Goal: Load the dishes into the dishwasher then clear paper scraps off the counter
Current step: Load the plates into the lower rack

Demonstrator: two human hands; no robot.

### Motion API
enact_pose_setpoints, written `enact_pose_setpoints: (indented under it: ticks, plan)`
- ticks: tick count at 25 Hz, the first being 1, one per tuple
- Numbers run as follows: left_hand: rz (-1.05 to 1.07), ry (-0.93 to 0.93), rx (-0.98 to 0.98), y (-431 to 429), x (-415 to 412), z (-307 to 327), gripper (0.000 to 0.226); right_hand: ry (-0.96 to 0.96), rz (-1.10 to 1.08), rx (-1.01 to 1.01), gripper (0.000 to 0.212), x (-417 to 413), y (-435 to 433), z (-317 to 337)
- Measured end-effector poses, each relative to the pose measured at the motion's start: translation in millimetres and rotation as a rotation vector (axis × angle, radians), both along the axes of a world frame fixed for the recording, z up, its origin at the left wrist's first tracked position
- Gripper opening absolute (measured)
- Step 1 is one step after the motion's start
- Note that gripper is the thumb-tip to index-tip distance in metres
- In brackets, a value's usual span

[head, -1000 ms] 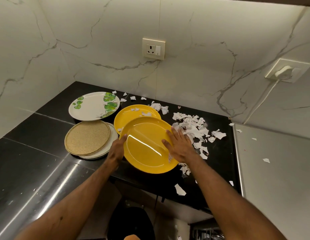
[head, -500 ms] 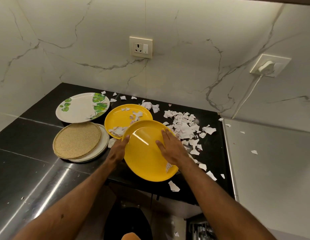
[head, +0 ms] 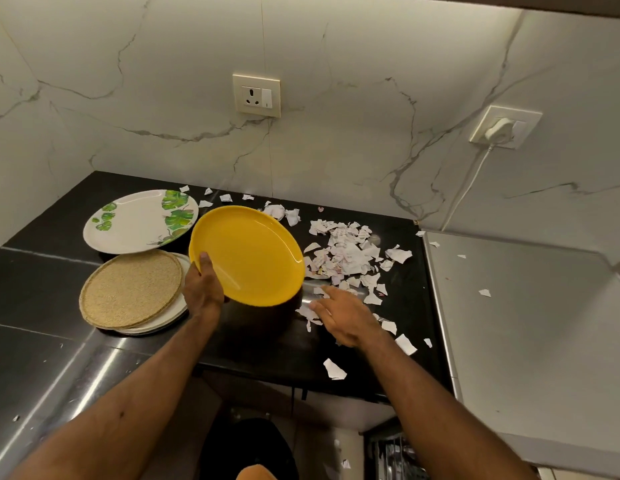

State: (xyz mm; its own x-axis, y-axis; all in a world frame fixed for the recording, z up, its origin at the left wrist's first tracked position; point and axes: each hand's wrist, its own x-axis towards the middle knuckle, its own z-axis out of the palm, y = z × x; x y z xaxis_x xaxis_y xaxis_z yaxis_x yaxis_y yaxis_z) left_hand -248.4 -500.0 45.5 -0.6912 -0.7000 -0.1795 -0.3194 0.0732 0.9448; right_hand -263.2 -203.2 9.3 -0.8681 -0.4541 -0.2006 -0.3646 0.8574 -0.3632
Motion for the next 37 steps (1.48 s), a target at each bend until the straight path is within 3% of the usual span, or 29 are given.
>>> enact_pose_setpoints:
  ticks: [3,7,9,11,16,20,27,32,37]
  plan:
    - [-0.015,0.053,0.187,3,0,-3,0.054,-0.047,-0.224,-0.108,0.076,2,17,-5]
    - [-0.337,0.029,0.447,17,-9,-21,0.045,-0.138,-0.578,-0.705,0.068,-2,32,11]
    - [-0.491,-0.028,0.53,38,-14,-19,0.03,-0.163,-0.681,-0.812,0.052,-2,53,15]
    - [-0.588,-0.096,0.489,64,-18,-14,0.027,-0.148,-0.71,-0.824,0.039,5,82,6]
    - [-0.985,-0.313,0.232,139,-31,-11,0.084,0.046,-0.899,-0.753,0.026,58,155,-18]
    - [-1.202,-0.27,0.057,230,-34,5,0.056,0.168,-1.134,-0.81,0.027,113,210,-20]
    - [-1.665,-0.304,-0.058,394,-5,28,0.051,0.26,-1.538,-1.115,0.018,247,308,-7]
    - [-1.998,-0.303,-0.172,500,63,27,0.049,0.369,-1.699,-1.047,0.034,358,357,-17]
    - [-2.254,-0.33,-0.339,570,118,1,0.061,0.399,-1.826,-1.0,0.019,443,383,-52]
